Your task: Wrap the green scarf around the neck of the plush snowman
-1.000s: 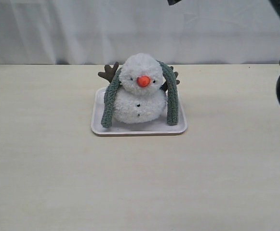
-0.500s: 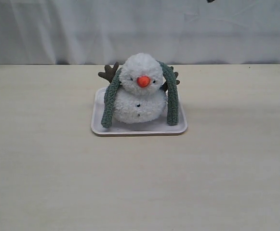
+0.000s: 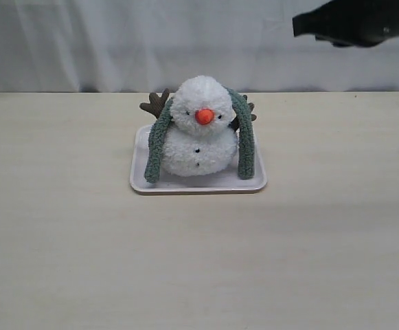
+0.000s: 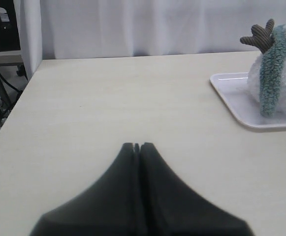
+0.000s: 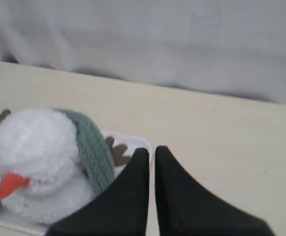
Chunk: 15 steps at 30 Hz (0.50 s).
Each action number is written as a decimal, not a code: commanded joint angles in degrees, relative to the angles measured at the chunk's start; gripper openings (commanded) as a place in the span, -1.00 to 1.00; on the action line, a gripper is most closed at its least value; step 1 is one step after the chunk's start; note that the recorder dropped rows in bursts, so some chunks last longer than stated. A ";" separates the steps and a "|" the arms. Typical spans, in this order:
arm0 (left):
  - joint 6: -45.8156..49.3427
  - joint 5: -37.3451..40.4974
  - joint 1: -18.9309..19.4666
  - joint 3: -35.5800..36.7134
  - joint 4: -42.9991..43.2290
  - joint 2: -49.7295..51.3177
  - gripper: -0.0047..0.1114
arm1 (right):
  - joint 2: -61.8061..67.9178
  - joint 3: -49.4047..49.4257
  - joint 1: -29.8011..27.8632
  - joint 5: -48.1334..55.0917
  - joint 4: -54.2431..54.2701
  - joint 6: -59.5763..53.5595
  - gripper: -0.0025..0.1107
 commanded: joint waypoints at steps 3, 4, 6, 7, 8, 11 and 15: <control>-0.24 -0.78 -0.10 0.09 0.05 -0.11 -0.92 | 4.31 3.16 0.00 3.06 8.54 -5.49 -0.63; -0.24 -0.78 -0.10 0.09 0.05 -0.11 -0.92 | 6.66 3.16 0.00 4.95 15.51 -12.95 -0.42; -0.24 -0.78 -0.10 0.09 0.05 -0.11 -0.92 | 9.08 3.67 0.00 6.21 23.52 -22.68 -0.19; -0.24 -0.78 -0.10 0.09 0.05 -0.11 -0.92 | 10.29 3.93 0.00 6.13 27.20 -26.97 -0.08; -0.24 -0.78 -0.10 0.09 0.05 -0.11 -0.92 | 12.54 4.23 0.00 5.43 33.51 -34.03 0.04; -0.24 -0.78 -0.10 0.09 0.05 -0.11 -0.92 | 16.07 4.23 0.00 2.44 40.50 -43.66 0.07; -0.24 -0.78 -0.10 0.09 0.05 -0.11 -0.92 | 20.08 4.23 0.00 -6.44 43.44 -48.20 0.07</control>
